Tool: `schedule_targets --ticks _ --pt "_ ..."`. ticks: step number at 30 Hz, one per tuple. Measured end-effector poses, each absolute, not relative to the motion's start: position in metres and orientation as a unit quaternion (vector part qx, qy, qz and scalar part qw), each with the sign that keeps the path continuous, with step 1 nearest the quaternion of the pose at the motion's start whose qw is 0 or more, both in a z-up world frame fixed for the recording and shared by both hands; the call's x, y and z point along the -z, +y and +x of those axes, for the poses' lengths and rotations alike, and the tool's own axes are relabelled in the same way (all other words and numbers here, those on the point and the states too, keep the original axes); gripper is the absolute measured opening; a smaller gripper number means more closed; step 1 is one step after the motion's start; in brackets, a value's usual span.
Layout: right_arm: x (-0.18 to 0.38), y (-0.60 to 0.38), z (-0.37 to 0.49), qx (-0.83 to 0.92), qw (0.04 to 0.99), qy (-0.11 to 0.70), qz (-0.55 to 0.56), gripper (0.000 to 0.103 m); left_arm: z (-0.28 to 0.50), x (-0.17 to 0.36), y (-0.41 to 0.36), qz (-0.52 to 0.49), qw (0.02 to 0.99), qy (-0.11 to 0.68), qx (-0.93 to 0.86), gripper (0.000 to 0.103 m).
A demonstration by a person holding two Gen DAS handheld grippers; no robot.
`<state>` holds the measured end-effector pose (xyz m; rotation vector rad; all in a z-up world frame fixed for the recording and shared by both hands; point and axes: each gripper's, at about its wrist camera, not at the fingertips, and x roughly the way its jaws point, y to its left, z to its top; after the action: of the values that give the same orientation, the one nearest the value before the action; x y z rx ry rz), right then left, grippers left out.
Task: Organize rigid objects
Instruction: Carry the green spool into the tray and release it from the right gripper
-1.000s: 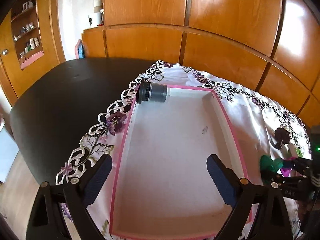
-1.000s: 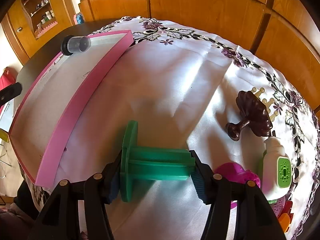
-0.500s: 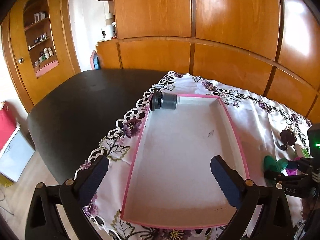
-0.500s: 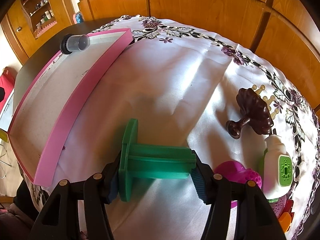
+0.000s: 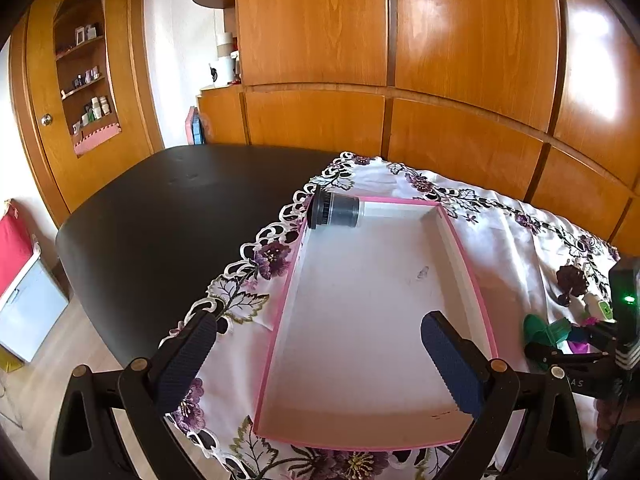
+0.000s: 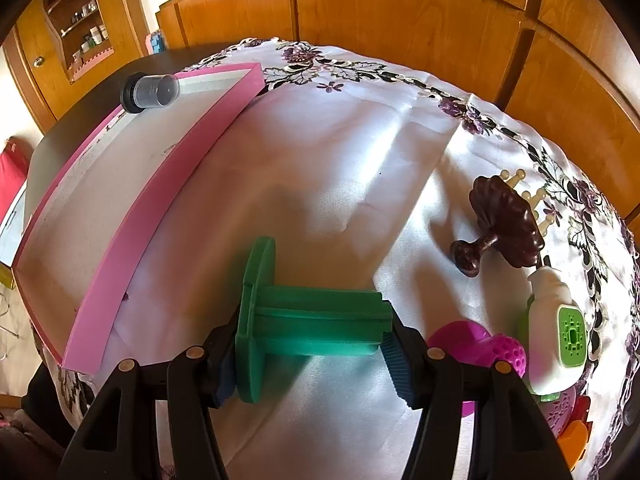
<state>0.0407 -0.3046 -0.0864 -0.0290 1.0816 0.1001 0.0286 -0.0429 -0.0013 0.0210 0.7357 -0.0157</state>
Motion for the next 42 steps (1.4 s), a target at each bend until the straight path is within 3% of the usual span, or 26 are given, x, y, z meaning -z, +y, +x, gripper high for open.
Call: schedule_targets --ticks 10,23,42 --pt "0.081 -0.300 0.040 -0.001 0.857 0.516 -0.003 0.061 0.025 0.010 -0.028 -0.004 0.929 0.369 0.010 0.103" --pt "0.011 -0.241 0.066 -0.058 0.886 0.460 0.012 0.061 0.029 0.022 0.007 -0.050 0.919 0.392 0.000 0.103" --pt "0.059 -0.106 0.197 -0.123 0.838 0.530 0.044 0.061 0.034 0.040 0.063 -0.104 0.907 0.407 -0.043 0.103"
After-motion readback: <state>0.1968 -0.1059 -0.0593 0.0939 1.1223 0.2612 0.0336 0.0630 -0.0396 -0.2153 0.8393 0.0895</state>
